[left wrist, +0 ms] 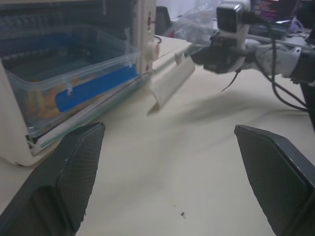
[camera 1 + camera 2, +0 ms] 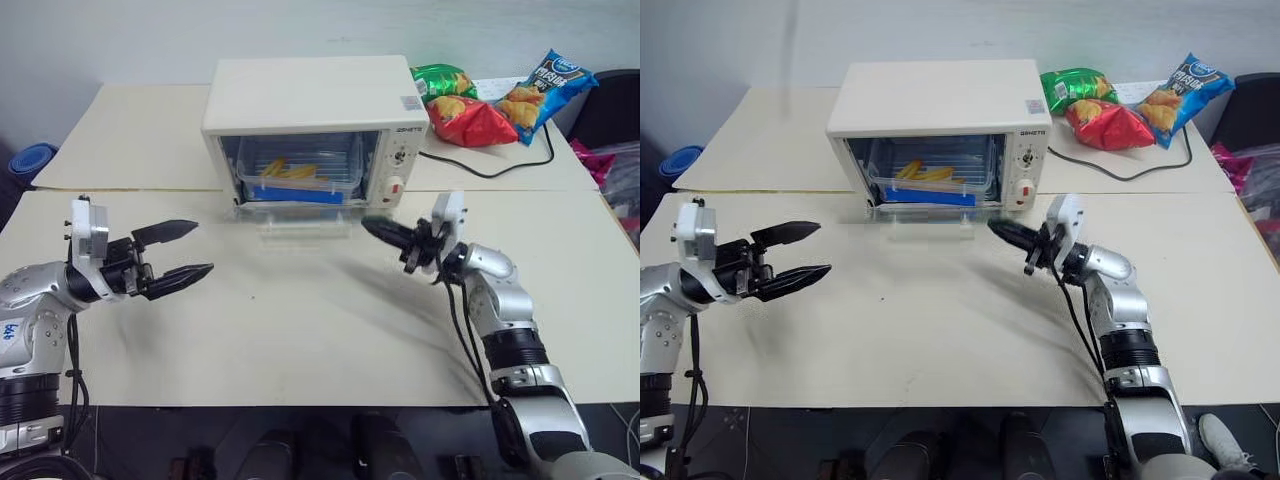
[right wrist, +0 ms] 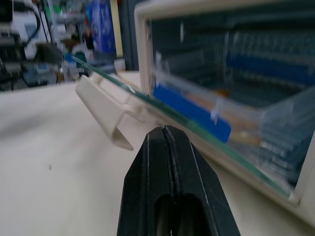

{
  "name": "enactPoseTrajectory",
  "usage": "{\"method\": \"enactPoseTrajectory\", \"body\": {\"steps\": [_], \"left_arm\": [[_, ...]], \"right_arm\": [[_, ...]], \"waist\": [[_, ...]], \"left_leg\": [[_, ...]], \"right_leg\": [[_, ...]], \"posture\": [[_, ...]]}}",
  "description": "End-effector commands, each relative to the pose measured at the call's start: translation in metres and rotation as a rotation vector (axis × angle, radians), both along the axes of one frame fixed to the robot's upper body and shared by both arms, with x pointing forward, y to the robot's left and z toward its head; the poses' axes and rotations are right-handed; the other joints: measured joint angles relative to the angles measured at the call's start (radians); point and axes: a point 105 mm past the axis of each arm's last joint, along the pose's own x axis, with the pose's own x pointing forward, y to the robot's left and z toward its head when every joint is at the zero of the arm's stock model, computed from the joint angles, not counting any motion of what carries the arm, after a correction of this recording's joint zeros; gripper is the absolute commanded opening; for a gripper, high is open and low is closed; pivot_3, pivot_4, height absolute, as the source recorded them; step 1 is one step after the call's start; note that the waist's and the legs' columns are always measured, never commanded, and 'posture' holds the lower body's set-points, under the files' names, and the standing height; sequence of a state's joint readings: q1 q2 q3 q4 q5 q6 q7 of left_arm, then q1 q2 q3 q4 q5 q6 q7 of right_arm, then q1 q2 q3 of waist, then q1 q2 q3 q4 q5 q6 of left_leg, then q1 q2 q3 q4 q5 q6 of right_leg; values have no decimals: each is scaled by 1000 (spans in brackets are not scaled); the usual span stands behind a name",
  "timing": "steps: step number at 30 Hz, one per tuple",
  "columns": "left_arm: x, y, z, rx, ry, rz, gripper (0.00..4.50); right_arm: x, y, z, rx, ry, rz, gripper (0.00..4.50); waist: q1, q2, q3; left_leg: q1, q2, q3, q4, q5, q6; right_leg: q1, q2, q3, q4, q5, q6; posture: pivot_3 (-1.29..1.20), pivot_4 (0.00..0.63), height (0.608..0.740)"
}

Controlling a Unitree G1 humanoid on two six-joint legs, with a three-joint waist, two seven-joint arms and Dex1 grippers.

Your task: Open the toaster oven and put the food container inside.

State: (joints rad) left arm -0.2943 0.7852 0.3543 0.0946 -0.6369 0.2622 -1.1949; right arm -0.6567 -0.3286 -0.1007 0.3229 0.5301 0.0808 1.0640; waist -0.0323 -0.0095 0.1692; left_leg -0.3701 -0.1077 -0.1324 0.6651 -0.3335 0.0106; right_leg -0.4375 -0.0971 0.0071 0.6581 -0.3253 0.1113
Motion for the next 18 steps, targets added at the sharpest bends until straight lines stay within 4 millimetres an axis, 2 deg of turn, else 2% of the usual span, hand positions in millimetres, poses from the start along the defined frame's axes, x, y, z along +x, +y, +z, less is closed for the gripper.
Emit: {"method": "enactPoseTrajectory", "body": {"steps": [1, 4, 6, 12, 15, 16, 18], "left_arm": [[1, 7, -4, 33, -20, 74, 4460], [6, 13, -15, 55, 14, 124, 4500], [3, 14, -23, 114, 1, 111, 4500], [-14, 26, -51, 199, 34, 139, 4500], [-21, 27, -62, 223, 36, 137, 4500], [-24, 26, -65, 225, 33, 138, 4500], [-29, 24, -70, 242, 26, 125, 4500]], "right_arm": [[-5, -8, 31, 80, -36, -11, 0], [-20, -7, 13, -69, -69, 22, 577], [-30, -9, 4, -144, -99, 36, 1218], [-78, -41, -48, -421, -165, 75, 3297], [-92, -55, -61, -440, -129, 34, 4235], [-94, -58, -62, -442, -126, 17, 4453], [-94, -64, -62, -432, -126, -33, 4453]], "waist": [[1, 0, 0], [5, 0, 0], [6, 0, 0], [7, 0, 0], [7, 0, 0], [5, 0, 0], [5, 0, 0]], "left_leg": [[0, 0, 0, 0, 0, 0], [0, 0, 0, -1, 0, 0], [0, -1, -1, -1, 0, 0], [0, -1, 0, -1, -1, 1], [1, 0, 1, 0, -1, 1], [2, 0, 2, 0, -1, 1], [2, 0, 3, -1, -1, 1]], "right_leg": [[0, 0, 0, 0, 0, 0], [0, 0, 0, 0, 0, 0], [1, -1, 0, 0, 0, 0], [1, -1, 0, -1, 0, 0], [1, -1, 1, -3, 0, 0], [2, -1, 1, -2, 0, 0], [1, -1, 2, -2, 0, 0]], "posture": [[0, 150, 740], [0, 150, 740], [0, 150, 740], [0, 150, 740], [0, 150, 740], [0, 150, 740], [0, 150, 740]]}}
